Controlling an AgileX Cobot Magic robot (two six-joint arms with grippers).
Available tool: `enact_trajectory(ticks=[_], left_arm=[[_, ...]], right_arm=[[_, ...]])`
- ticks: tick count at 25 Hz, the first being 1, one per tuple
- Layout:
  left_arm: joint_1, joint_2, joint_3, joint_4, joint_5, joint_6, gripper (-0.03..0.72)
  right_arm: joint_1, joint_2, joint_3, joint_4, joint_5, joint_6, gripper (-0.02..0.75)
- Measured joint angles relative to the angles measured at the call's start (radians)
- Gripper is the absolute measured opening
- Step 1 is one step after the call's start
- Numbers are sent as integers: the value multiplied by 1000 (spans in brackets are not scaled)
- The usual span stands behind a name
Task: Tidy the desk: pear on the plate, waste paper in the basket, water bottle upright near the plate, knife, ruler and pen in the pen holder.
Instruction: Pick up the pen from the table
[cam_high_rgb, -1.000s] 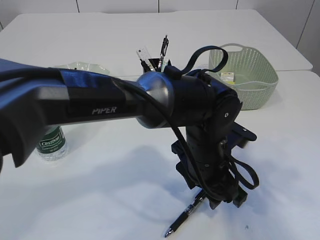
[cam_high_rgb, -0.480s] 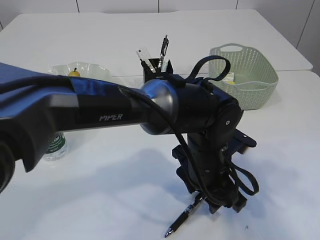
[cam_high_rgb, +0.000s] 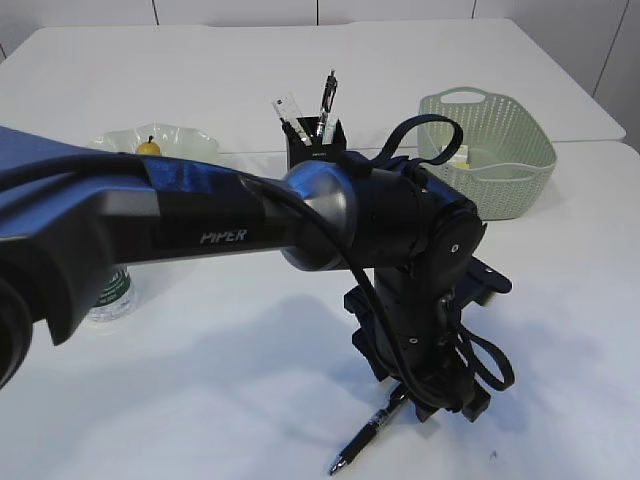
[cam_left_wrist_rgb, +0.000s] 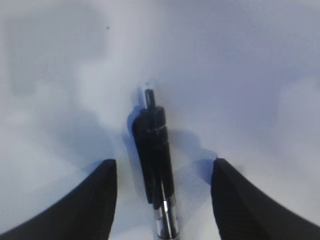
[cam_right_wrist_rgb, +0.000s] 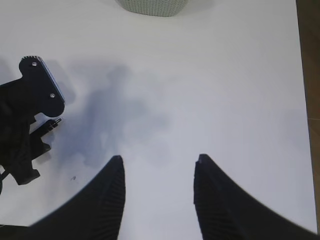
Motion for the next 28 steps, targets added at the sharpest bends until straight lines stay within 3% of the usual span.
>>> enact_trajectory(ticks=[16, 28], left_arm=[[0, 6, 0, 2, -2, -2, 418], [0, 6, 0, 2, -6, -2, 140]], right_arm=[[0, 0, 0, 4, 0, 0, 368], [0, 0, 0, 4, 0, 0, 368]])
